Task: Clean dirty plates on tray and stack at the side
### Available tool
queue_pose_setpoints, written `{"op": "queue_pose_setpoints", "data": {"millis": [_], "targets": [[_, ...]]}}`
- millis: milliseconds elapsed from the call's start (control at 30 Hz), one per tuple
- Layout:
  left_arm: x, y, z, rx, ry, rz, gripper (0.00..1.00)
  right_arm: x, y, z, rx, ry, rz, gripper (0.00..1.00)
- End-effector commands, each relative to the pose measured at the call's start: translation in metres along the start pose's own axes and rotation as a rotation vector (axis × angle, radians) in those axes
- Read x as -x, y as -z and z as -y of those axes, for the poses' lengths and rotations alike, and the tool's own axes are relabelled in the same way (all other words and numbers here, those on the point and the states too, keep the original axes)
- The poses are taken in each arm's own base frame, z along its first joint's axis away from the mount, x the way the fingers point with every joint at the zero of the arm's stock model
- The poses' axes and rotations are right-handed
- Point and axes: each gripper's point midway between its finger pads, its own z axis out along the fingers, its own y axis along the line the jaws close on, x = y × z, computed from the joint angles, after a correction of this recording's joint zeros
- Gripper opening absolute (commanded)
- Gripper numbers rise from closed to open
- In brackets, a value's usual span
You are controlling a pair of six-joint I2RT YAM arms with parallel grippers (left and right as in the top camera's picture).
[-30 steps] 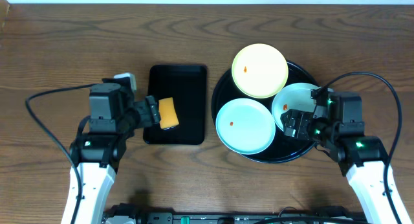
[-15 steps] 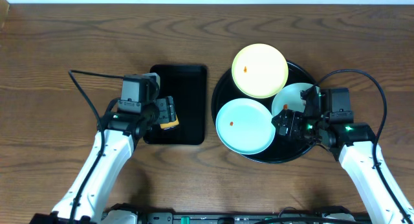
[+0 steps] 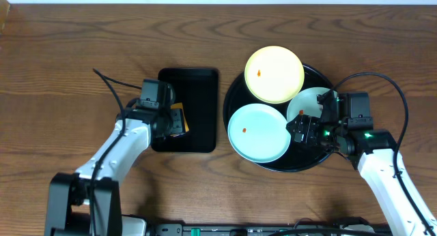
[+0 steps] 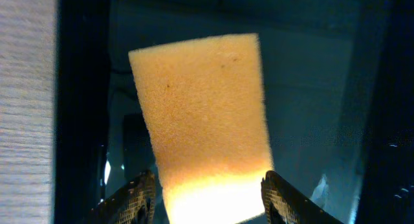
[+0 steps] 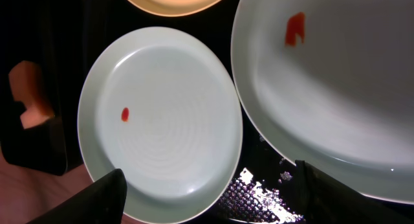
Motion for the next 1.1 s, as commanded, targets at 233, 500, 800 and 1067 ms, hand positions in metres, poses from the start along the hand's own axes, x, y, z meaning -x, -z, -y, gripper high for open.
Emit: {"op": "queue_pose_setpoints", "data": {"millis": [233, 500, 800, 1067], "targets": [[0.001, -0.010, -0.006, 0.037, 0.001, -0.015, 0.41, -0.001, 0.000, -0.004, 0.014, -0.007, -0.003, 0.81], [-0.002, -0.010, -0.007, 0.039, 0.002, -0.022, 0.08, -0.001, 0.000, -0.004, 0.014, -0.007, -0.002, 0.82], [0.014, 0.003, -0.001, 0.025, -0.004, 0.039, 0.08, -0.001, 0.000, -0.004, 0.014, -0.007, -0.003, 0.82], [0.016, 0.024, 0.014, -0.049, -0.012, 0.062, 0.08, -0.001, 0.000, -0.004, 0.014, -0.007, -0.002, 0.82]]}}
